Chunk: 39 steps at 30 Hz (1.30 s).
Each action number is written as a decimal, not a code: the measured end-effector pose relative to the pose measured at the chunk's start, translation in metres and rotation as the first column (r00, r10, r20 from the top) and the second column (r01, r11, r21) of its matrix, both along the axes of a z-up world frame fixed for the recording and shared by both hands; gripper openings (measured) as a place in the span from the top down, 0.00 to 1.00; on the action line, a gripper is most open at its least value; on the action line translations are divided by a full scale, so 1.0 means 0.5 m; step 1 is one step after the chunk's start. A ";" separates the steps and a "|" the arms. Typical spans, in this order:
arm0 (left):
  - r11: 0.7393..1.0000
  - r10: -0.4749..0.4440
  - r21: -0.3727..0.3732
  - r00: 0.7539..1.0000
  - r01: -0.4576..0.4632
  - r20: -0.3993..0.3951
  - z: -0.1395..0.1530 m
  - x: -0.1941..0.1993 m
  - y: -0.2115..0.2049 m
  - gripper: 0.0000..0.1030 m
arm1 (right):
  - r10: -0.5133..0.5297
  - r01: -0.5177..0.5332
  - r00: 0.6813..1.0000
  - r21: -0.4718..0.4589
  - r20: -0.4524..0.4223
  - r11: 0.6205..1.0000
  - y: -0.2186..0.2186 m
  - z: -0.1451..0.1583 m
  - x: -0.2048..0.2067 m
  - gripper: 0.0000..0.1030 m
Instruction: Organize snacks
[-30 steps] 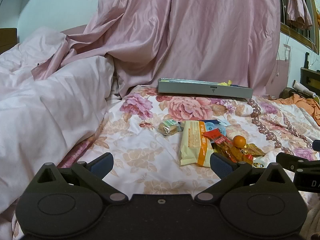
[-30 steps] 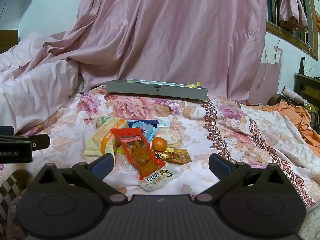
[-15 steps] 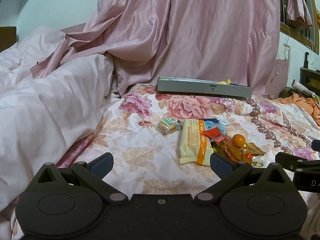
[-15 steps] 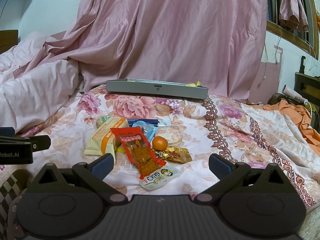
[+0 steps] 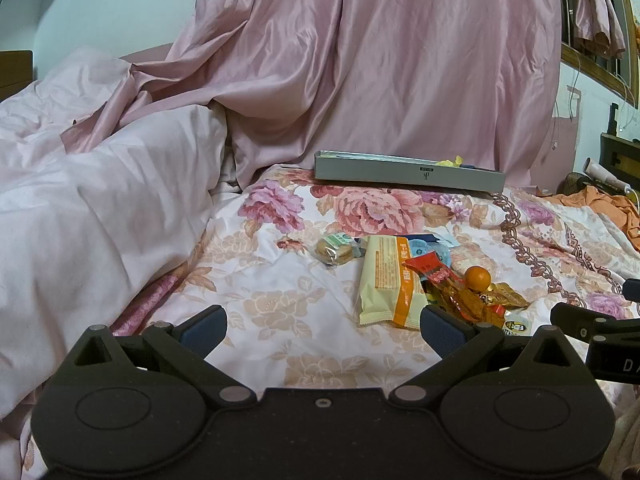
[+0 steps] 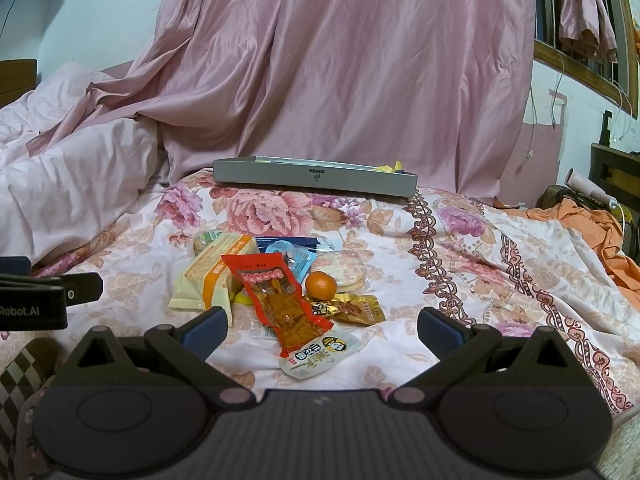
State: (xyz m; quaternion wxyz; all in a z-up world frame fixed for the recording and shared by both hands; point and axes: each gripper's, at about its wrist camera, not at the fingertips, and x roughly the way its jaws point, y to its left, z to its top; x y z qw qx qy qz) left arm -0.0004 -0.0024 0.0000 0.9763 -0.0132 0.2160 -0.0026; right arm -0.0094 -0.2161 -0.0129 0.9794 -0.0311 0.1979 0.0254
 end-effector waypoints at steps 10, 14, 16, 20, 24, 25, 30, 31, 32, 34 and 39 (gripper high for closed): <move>1.000 0.000 -0.001 1.000 0.000 -0.002 0.000 0.001 0.001 0.01 | 0.000 0.000 1.000 0.001 -0.002 1.000 0.000 0.000 0.000 0.00; 1.000 0.000 -0.002 1.000 0.000 -0.003 0.000 0.001 0.001 0.01 | 0.001 -0.001 1.000 0.001 -0.003 1.000 0.000 -0.001 0.000 0.00; 1.000 0.000 -0.003 1.000 0.000 -0.004 0.001 0.001 0.001 0.01 | 0.001 -0.001 1.000 0.001 -0.003 1.000 0.000 -0.001 0.000 0.00; 1.000 -0.001 0.003 1.000 0.001 -0.007 -0.019 -0.002 -0.007 0.01 | 0.001 -0.001 1.000 0.002 -0.007 1.000 -0.002 0.002 0.002 0.00; 1.000 0.004 -0.013 1.000 -0.004 -0.016 -0.026 -0.001 -0.010 0.01 | 0.006 -0.005 1.000 0.015 -0.027 1.000 0.004 -0.005 0.003 0.00; 1.000 0.006 -0.023 1.000 -0.006 -0.023 -0.029 0.000 -0.010 0.01 | 0.007 -0.006 1.000 0.018 -0.029 1.000 0.003 -0.006 0.006 0.00; 1.000 0.006 -0.023 0.999 -0.007 -0.045 -0.028 0.014 -0.011 0.01 | 0.027 -0.024 0.998 0.043 -0.057 0.999 -0.001 -0.004 0.018 0.00; 1.000 0.006 -0.025 0.999 -0.007 -0.048 -0.029 0.014 -0.013 0.01 | 0.032 -0.029 0.997 0.047 -0.063 0.998 -0.002 -0.001 0.021 0.00; 1.000 0.005 -0.027 0.999 -0.007 -0.052 -0.026 0.018 -0.011 0.01 | 0.038 -0.034 0.997 0.051 -0.067 0.998 -0.002 0.000 0.021 0.00; 1.000 0.003 -0.029 0.998 -0.005 -0.061 -0.028 0.023 -0.013 0.01 | 0.051 -0.047 0.996 0.058 -0.077 0.997 -0.002 0.002 0.025 0.00; 1.000 -0.006 -0.018 0.996 0.004 -0.084 -0.031 0.045 -0.017 0.01 | 0.095 -0.083 0.988 0.103 -0.119 0.991 -0.014 0.007 0.055 0.00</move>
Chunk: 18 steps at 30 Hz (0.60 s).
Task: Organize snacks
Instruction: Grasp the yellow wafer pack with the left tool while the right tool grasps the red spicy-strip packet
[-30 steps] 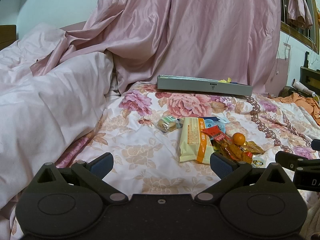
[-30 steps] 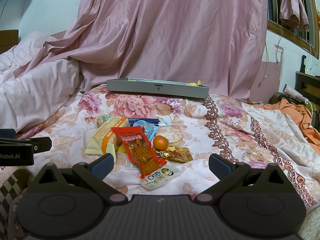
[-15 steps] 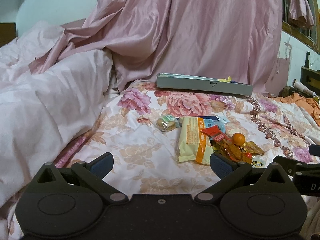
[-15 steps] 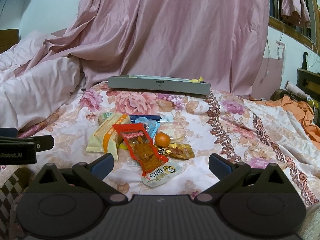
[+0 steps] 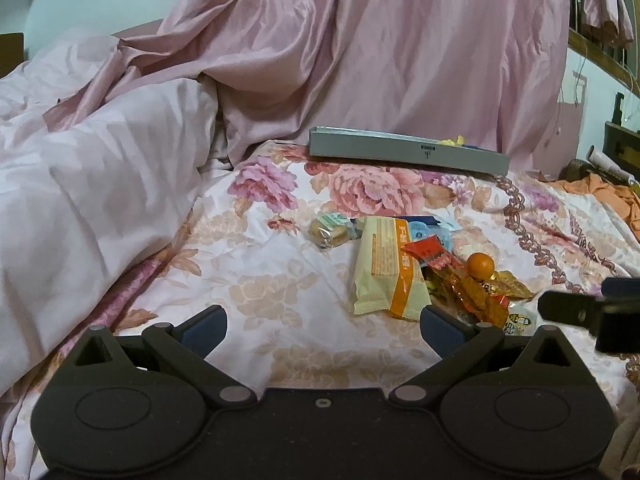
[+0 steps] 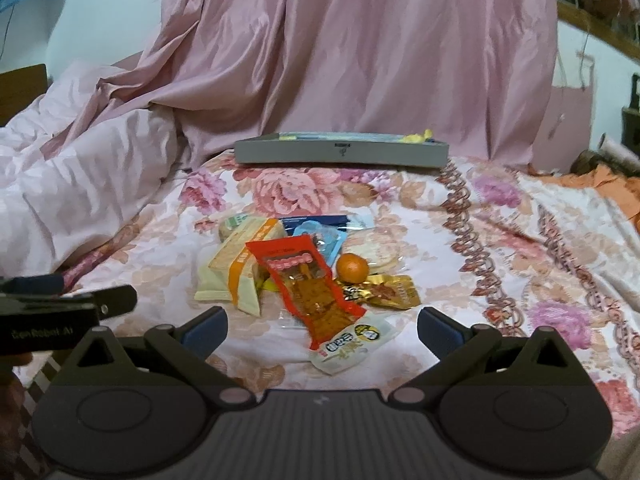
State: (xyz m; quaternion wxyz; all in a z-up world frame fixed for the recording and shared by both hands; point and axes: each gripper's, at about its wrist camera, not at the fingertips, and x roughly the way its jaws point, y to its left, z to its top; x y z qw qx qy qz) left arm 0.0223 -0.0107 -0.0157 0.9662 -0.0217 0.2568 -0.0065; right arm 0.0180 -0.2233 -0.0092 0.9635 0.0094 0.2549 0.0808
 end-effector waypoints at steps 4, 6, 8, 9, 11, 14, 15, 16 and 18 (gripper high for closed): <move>1.000 -0.004 0.010 1.000 0.004 -0.016 -0.002 0.027 -0.003 0.01 | 0.037 -0.036 0.999 0.030 -0.026 0.999 -0.021 0.005 0.036 0.00; 1.000 -0.007 0.018 1.000 0.008 -0.022 -0.004 0.042 -0.006 0.01 | 0.057 -0.056 0.998 0.038 -0.028 0.998 -0.033 0.005 0.057 0.00; 0.999 -0.013 0.030 0.999 0.013 -0.029 -0.005 0.060 -0.011 0.01 | 0.083 -0.081 0.996 0.054 -0.038 0.995 -0.047 0.005 0.081 0.00; 0.999 -0.016 0.034 0.999 0.017 -0.032 -0.006 0.069 -0.012 0.01 | 0.098 -0.095 0.994 0.064 -0.048 0.993 -0.053 0.003 0.095 0.00; 0.999 -0.024 0.040 0.999 0.026 -0.040 -0.007 0.091 -0.016 0.01 | 0.114 -0.109 0.991 0.080 -0.066 0.991 -0.066 0.000 0.122 0.00; 0.998 -0.043 0.041 0.998 0.044 -0.046 -0.009 0.124 -0.019 0.01 | 0.129 -0.123 0.990 0.090 -0.057 0.988 -0.081 -0.008 0.151 0.00; 0.998 -0.054 0.042 0.997 0.056 -0.050 -0.010 0.136 -0.021 0.01 | 0.142 -0.137 0.988 0.084 -0.064 0.987 -0.082 -0.011 0.161 0.00; 0.997 -0.063 0.043 0.997 0.065 -0.052 -0.011 0.145 -0.022 0.01 | 0.166 -0.160 0.983 0.079 -0.077 0.984 -0.083 -0.013 0.171 0.00; 0.996 -0.086 0.035 0.995 0.088 -0.057 -0.013 0.166 -0.024 0.01 | 0.204 -0.199 0.974 0.062 -0.101 0.978 -0.083 -0.020 0.190 0.00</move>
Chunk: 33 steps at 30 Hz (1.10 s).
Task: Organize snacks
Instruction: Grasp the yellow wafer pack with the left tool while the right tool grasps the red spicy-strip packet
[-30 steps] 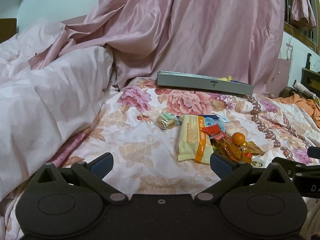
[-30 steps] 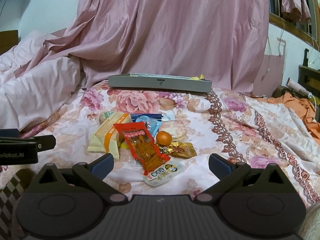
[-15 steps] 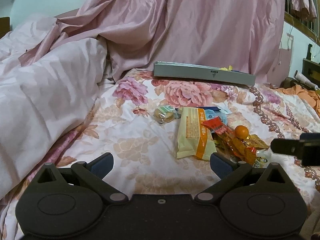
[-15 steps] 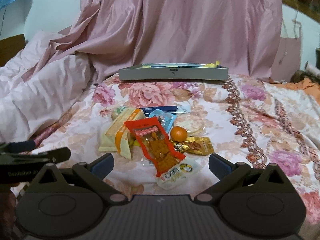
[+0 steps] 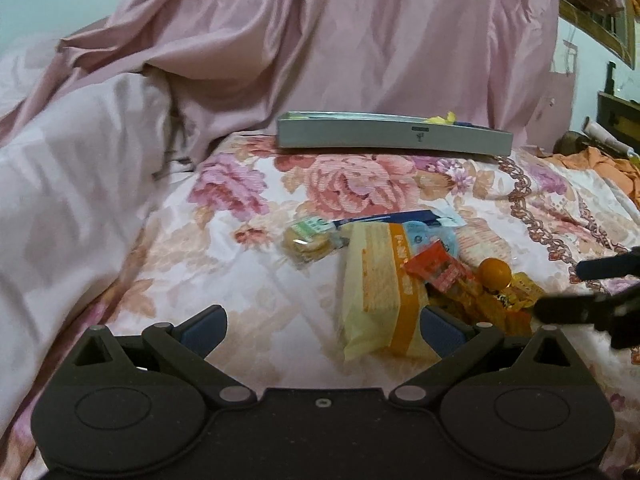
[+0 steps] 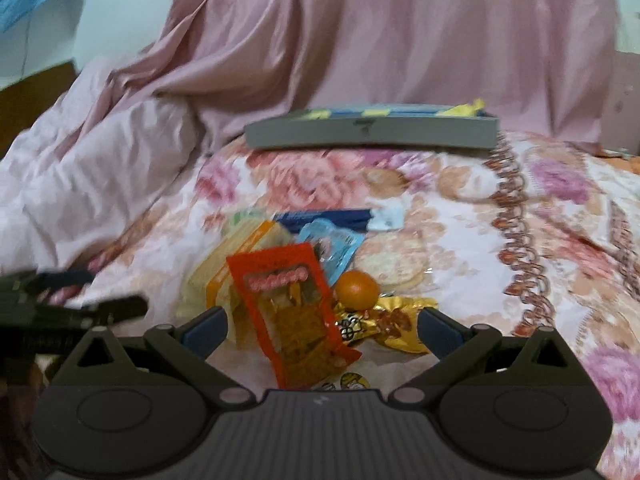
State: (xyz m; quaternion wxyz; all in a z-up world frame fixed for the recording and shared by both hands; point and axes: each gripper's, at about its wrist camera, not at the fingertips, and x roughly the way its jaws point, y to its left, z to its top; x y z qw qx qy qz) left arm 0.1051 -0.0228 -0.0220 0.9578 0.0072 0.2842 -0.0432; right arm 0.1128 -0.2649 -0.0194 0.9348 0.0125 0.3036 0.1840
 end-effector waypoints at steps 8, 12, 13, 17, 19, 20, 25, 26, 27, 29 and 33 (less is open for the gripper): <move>0.997 -0.072 -0.036 0.997 0.071 -0.032 -0.022 0.081 -0.027 0.01 | 0.079 -0.084 0.993 -0.054 -0.088 0.995 0.023 -0.040 0.049 0.00; 0.994 -0.107 0.001 0.993 0.107 -0.054 -0.045 0.106 -0.049 0.01 | 0.121 -0.129 0.989 -0.089 -0.087 0.988 0.041 -0.054 0.048 0.02; 0.993 -0.118 0.009 0.991 0.119 -0.063 -0.050 0.111 -0.052 0.01 | 0.126 -0.135 0.988 -0.100 -0.086 0.986 0.043 -0.057 0.047 0.06; 0.987 -0.150 0.047 0.985 0.154 -0.081 -0.061 0.120 -0.058 0.02 | 0.137 -0.149 0.987 -0.159 -0.083 0.976 0.057 -0.071 0.054 0.15; 0.985 -0.161 0.049 0.984 0.166 -0.081 -0.062 0.122 -0.056 0.04 | 0.144 -0.156 0.987 -0.195 -0.074 0.968 0.067 -0.079 0.059 0.19; 0.985 -0.166 0.042 0.983 0.169 -0.079 -0.061 0.124 -0.056 0.05 | 0.151 -0.163 0.986 -0.210 -0.069 0.964 0.072 -0.083 0.061 0.19; 0.987 -0.156 0.007 0.983 0.158 -0.096 -0.069 0.146 -0.061 0.14 | 0.171 -0.182 0.983 -0.229 -0.065 0.956 0.087 -0.095 0.075 0.25; 0.988 -0.152 -0.005 0.983 0.152 -0.106 -0.073 0.151 -0.062 0.15 | 0.171 -0.181 0.983 -0.227 -0.065 0.957 0.087 -0.096 0.077 0.25; 0.989 -0.147 -0.015 0.982 0.146 -0.120 -0.077 0.156 -0.063 0.17 | 0.170 -0.181 0.983 -0.224 -0.064 0.958 0.086 -0.096 0.077 0.26; 0.991 -0.132 -0.049 0.982 0.127 -0.137 -0.083 0.162 -0.062 0.21 | 0.167 -0.178 0.984 -0.213 -0.069 0.961 0.084 -0.096 0.078 0.28; 0.990 -0.117 -0.092 0.984 0.105 -0.136 -0.088 0.162 -0.064 0.33 | 0.170 -0.181 0.983 -0.208 -0.072 0.961 0.085 -0.096 0.079 0.36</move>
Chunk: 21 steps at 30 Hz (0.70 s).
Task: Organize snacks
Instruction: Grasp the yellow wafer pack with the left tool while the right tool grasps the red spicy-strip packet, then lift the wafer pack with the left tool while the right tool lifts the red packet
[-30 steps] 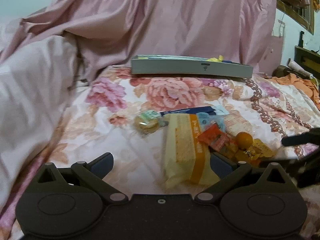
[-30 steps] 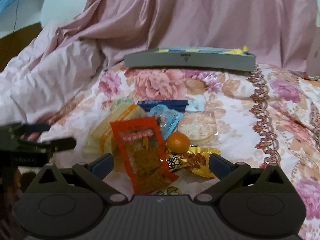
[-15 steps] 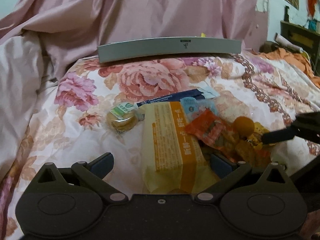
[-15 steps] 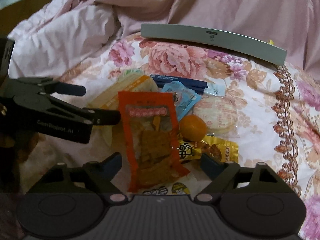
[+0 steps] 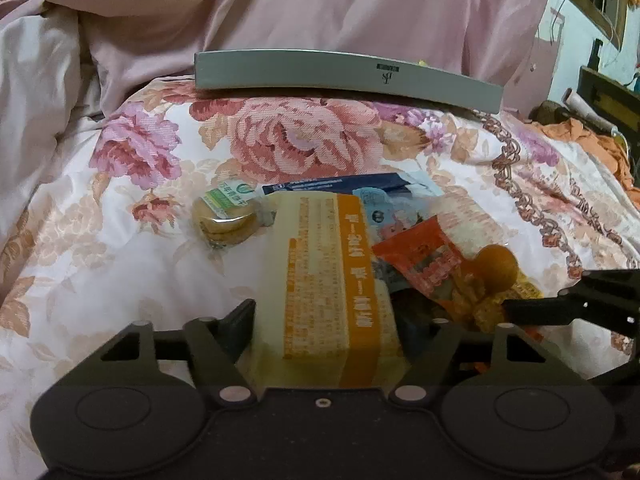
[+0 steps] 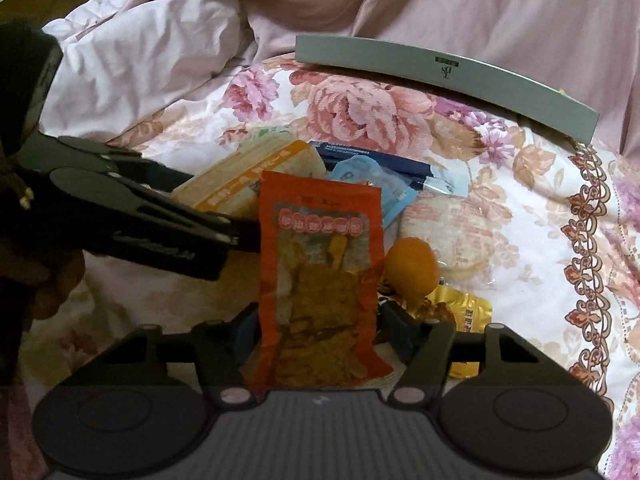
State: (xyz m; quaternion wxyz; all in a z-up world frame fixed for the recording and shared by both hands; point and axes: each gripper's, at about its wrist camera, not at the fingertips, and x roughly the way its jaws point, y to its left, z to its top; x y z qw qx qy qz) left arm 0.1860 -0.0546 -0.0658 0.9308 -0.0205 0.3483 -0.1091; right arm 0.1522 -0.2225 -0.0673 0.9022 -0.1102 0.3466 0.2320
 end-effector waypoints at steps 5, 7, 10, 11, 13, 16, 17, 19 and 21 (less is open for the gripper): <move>1.000 0.012 -0.022 1.000 -0.012 0.012 0.000 -0.017 0.002 0.39 | -0.014 0.015 1.000 0.034 -0.022 0.999 -0.008 0.001 0.005 0.35; 0.998 0.029 -0.048 1.000 -0.029 0.007 0.002 -0.026 0.011 0.43 | -0.014 0.015 0.999 0.038 -0.032 0.999 -0.010 0.002 0.007 0.35; 0.995 0.049 -0.084 0.999 -0.048 0.009 0.001 -0.049 0.025 0.43 | -0.015 0.017 0.999 0.048 -0.051 0.999 -0.014 0.004 0.006 0.34; 0.995 0.048 -0.086 0.999 -0.047 0.015 0.000 -0.057 0.028 0.43 | -0.013 0.016 0.998 0.052 -0.059 0.999 -0.016 0.004 0.007 0.33; 0.996 0.046 -0.080 0.999 -0.043 0.028 -0.003 -0.071 0.031 0.43 | -0.013 0.017 0.997 0.054 -0.070 0.998 -0.018 0.003 0.008 0.33; 0.994 0.055 -0.093 0.998 -0.052 0.035 -0.005 -0.084 0.036 0.44 | -0.023 0.026 0.998 0.047 -0.064 0.999 -0.018 0.003 0.006 0.38; 0.994 0.058 -0.095 0.998 -0.055 0.037 -0.005 -0.087 0.037 0.44 | -0.022 0.025 0.998 0.044 -0.059 0.999 -0.017 0.003 0.005 0.39; 0.993 0.063 -0.100 0.997 -0.058 0.041 -0.005 -0.089 0.039 0.44 | -0.025 0.026 0.999 0.034 -0.044 0.999 -0.015 0.004 0.000 0.42; 0.992 0.065 -0.106 0.997 -0.060 0.042 -0.005 -0.090 0.041 0.44 | -0.027 0.027 0.999 0.015 -0.018 1.000 -0.012 0.008 -0.007 0.46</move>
